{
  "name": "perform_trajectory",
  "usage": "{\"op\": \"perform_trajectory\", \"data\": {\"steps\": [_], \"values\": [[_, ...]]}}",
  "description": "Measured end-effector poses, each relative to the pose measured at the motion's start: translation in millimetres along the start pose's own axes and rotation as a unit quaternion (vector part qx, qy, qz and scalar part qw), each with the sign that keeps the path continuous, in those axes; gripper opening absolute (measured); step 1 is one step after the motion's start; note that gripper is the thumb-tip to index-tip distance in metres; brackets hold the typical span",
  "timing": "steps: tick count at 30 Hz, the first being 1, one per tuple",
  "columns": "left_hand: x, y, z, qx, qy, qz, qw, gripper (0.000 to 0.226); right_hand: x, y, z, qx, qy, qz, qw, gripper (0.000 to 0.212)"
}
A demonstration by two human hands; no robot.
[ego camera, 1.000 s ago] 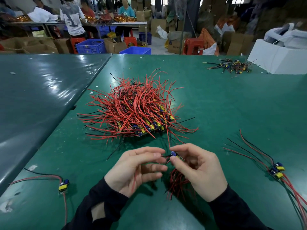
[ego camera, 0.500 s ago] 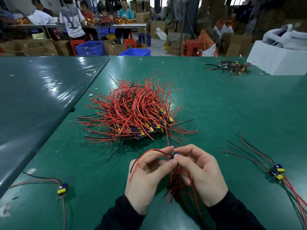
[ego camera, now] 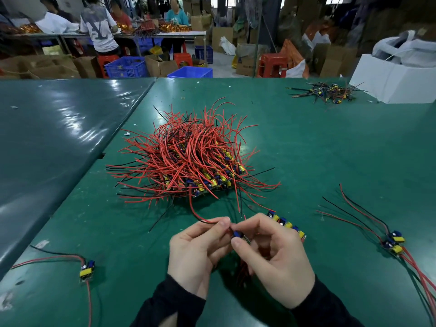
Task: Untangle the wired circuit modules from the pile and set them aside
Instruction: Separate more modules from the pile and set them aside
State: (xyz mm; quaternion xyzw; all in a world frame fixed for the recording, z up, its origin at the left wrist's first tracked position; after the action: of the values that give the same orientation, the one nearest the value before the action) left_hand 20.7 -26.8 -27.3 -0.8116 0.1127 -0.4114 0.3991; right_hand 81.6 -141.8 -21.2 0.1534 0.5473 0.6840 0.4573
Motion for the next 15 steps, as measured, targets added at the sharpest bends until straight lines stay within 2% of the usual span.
{"op": "perform_trajectory", "data": {"steps": [2, 9, 13, 15], "values": [[0.8, 0.4, 0.5, -0.028, 0.009, 0.001, 1.000, 0.012, -1.7, -0.4, 1.2, 0.008, -0.017, -0.013, 1.000, 0.009], [-0.1, -0.7, 1.1, -0.003, 0.010, 0.027, 1.000, 0.014, -0.5, -0.8, 1.0, 0.018, -0.008, -0.002, 1.000, 0.016], [-2.5, -1.3, 2.6, -0.011, 0.020, 0.029, 0.999, 0.011, -0.9, -3.0, 2.5, 0.032, -0.014, 0.002, 0.999, 0.014], [-3.3, -2.0, 2.8, 0.016, 0.027, 0.050, 0.998, 0.015, -1.6, -3.8, 3.6, 0.042, -0.016, -0.006, 0.999, 0.012]]}}
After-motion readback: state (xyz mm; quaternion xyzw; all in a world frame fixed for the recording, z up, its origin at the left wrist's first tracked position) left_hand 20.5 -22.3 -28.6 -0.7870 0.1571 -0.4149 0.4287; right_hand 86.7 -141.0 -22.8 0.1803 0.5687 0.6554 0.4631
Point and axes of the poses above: each hand's wrist, its own z-axis towards the middle knuckle, its own x-axis out of the palm, y = z × x, the point moved 2 cm from there along z, towards the middle knuckle, and after that the axes turned 5 degrees about -z, right-handed, at the moved point
